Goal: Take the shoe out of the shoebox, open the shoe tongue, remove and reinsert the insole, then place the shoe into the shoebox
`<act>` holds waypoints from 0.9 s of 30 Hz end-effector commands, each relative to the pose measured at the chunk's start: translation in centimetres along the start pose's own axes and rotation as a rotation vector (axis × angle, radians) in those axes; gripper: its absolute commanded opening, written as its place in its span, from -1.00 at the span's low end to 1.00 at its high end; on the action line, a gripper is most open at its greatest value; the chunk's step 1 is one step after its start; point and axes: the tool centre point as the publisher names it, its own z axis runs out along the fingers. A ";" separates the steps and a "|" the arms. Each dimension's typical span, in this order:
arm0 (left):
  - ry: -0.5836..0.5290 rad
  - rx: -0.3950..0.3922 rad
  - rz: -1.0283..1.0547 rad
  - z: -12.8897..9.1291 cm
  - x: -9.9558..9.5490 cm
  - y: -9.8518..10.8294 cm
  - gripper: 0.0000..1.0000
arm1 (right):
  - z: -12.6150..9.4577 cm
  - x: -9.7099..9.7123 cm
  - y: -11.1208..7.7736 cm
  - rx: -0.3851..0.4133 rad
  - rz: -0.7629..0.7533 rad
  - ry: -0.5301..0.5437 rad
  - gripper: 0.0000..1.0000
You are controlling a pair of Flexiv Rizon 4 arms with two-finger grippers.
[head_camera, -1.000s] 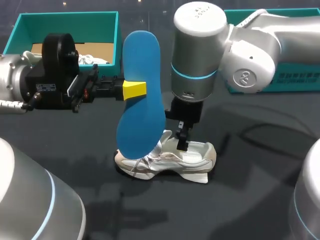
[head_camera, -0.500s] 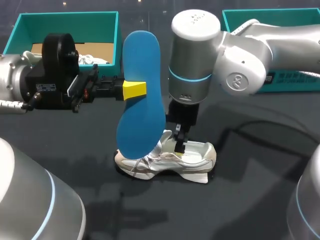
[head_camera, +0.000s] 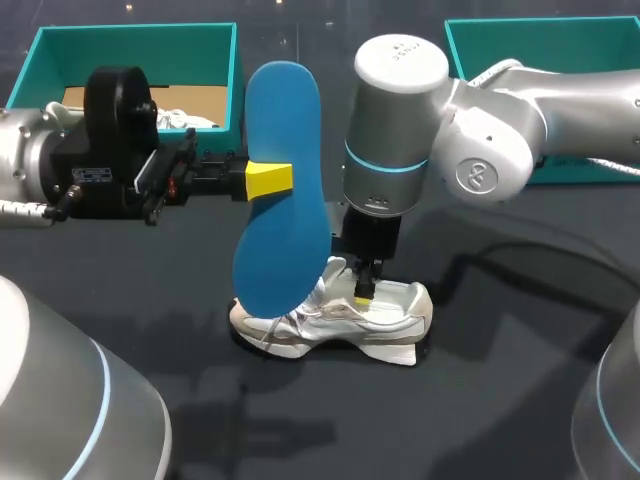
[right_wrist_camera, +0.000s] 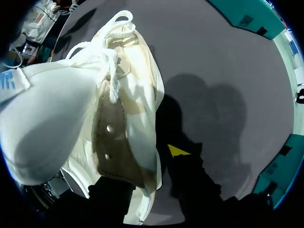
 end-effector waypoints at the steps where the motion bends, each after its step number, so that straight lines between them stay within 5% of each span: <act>1: -0.001 0.002 0.000 0.1 0.0 0.1 -1.00 | 0.1 0.1 0.1 0.003 -0.008 0.000 -1.00; 18: -0.001 0.002 0.000 0.1 0.0 0.1 -1.00 | -4.8 1.8 -0.2 0.043 -0.029 0.012 -1.00; 27: -0.001 0.002 0.000 0.1 0.0 0.1 -1.00 | -5.9 3.9 -2.7 -0.111 0.554 -0.022 -1.00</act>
